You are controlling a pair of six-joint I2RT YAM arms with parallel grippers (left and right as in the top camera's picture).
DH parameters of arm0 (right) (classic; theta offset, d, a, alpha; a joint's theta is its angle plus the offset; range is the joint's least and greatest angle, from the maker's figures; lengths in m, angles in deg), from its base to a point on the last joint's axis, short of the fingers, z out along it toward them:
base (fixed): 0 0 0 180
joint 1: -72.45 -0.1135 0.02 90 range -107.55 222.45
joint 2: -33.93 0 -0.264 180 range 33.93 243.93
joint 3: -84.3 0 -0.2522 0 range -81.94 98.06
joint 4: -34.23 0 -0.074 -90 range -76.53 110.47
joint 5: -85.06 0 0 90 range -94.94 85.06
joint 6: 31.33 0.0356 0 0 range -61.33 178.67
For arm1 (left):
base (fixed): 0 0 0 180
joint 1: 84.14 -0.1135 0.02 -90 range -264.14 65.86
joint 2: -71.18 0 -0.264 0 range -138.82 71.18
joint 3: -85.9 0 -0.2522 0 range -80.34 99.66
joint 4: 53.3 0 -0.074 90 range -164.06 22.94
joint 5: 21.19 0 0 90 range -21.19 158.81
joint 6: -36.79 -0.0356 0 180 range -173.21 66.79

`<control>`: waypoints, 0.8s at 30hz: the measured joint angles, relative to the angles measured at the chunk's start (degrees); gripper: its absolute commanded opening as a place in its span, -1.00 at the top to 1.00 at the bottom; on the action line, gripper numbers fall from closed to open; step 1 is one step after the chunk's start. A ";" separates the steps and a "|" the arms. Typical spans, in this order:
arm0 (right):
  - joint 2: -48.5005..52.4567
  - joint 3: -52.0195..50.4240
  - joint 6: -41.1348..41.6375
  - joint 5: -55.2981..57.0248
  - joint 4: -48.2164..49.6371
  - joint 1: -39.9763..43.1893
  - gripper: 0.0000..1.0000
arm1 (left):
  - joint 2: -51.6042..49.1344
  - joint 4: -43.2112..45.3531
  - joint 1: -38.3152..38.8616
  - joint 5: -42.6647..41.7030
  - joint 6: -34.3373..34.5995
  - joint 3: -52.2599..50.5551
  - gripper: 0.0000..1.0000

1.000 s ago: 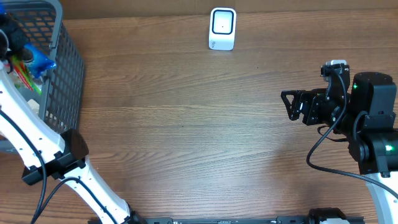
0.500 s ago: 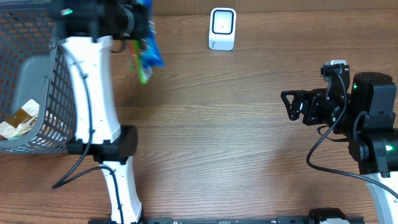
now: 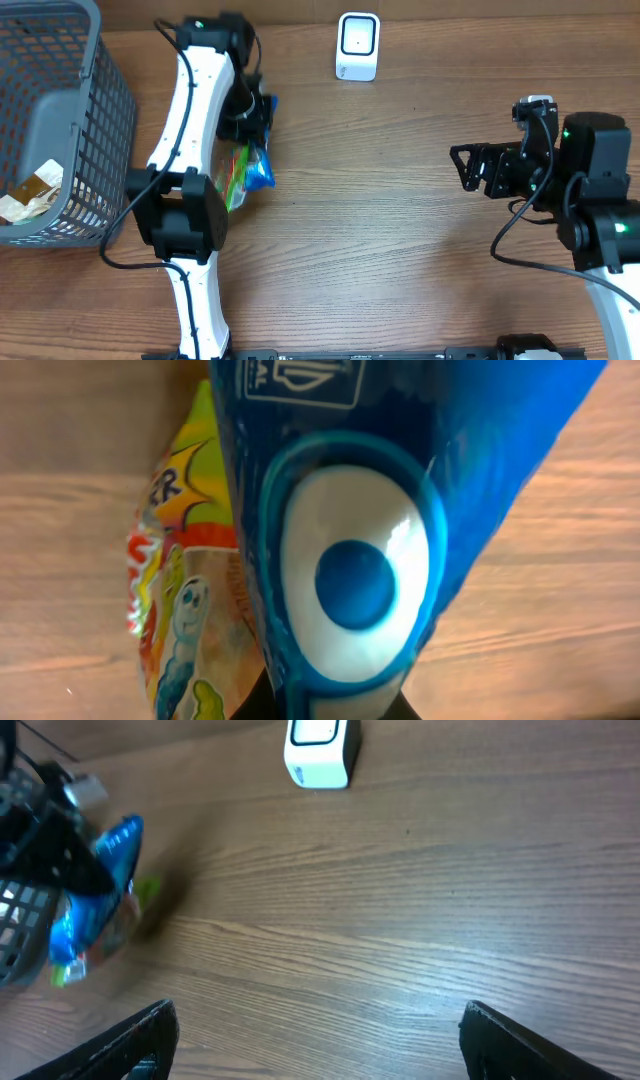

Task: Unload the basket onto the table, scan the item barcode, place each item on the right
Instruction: 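Lift the blue Oreo and Haribo packs out and drop them on table, then reach the left gripper back into the basket and grasp the cookie bag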

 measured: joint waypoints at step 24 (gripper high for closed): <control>2.25 0.00 0.00 0.00 -0.31 0.00 -0.83 | 8.68 -2.84 -23.71 -9.16 1.01 43.23 -0.56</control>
